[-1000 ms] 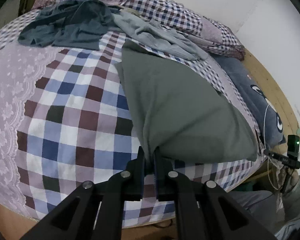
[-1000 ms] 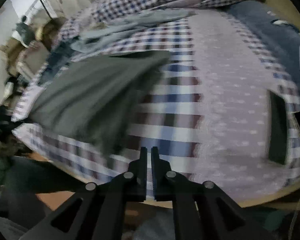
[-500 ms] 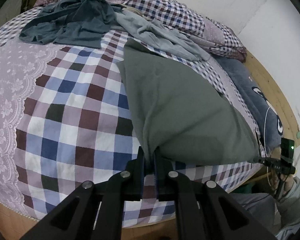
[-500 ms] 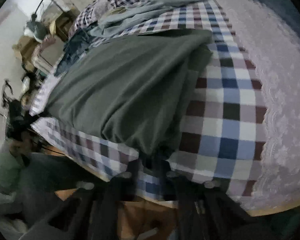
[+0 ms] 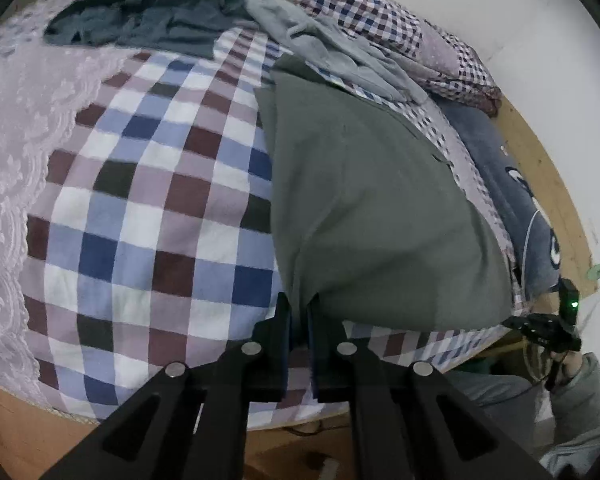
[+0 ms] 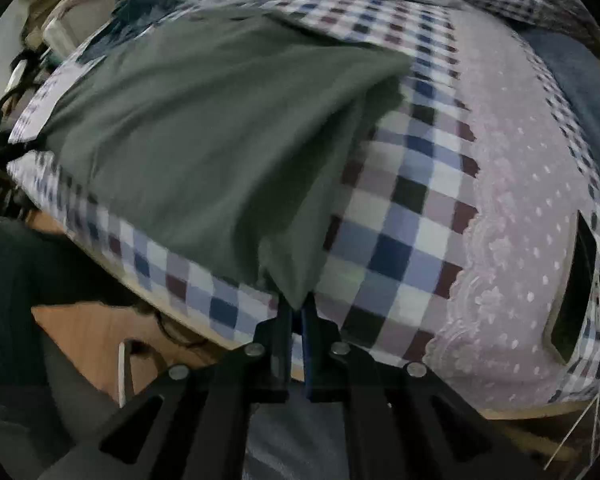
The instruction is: Fold clothes
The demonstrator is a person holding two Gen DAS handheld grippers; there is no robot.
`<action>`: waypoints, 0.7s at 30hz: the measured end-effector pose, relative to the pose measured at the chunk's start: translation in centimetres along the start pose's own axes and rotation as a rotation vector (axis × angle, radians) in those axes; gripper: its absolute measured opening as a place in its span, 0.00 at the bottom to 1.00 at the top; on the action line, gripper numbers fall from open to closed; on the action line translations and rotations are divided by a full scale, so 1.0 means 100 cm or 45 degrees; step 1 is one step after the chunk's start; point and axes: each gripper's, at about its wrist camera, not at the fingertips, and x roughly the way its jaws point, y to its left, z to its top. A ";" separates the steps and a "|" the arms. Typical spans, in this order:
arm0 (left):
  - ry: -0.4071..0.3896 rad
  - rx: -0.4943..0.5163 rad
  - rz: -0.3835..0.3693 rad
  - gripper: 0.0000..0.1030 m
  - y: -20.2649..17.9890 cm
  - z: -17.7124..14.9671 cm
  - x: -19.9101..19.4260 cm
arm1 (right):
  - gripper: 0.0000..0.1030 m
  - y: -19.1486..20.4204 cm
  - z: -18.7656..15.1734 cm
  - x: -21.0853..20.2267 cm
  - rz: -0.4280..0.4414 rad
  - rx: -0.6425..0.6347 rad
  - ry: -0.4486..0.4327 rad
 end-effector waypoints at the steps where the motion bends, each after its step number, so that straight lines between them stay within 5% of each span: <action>1: 0.013 -0.010 0.006 0.10 0.002 0.000 0.000 | 0.04 -0.005 0.000 -0.001 -0.021 0.010 0.024; 5: 0.022 -0.016 0.031 0.16 0.007 -0.003 -0.010 | 0.05 -0.028 -0.002 -0.011 -0.129 0.056 0.093; 8: 0.011 -0.007 0.050 0.21 0.011 -0.002 -0.019 | 0.08 -0.046 0.007 -0.034 -0.174 0.114 0.019; 10: -0.026 0.011 0.049 0.38 0.009 0.001 -0.026 | 0.13 -0.047 0.026 -0.050 -0.163 0.143 -0.081; 14: -0.091 0.124 0.068 0.50 -0.007 0.012 -0.024 | 0.40 -0.003 0.086 -0.052 -0.029 0.081 -0.247; 20: -0.052 0.311 0.193 0.50 -0.033 0.023 0.008 | 0.42 0.077 0.177 -0.020 0.128 -0.055 -0.346; 21: -0.055 0.329 0.194 0.42 -0.034 0.021 0.009 | 0.42 0.087 0.191 -0.008 0.142 -0.066 -0.328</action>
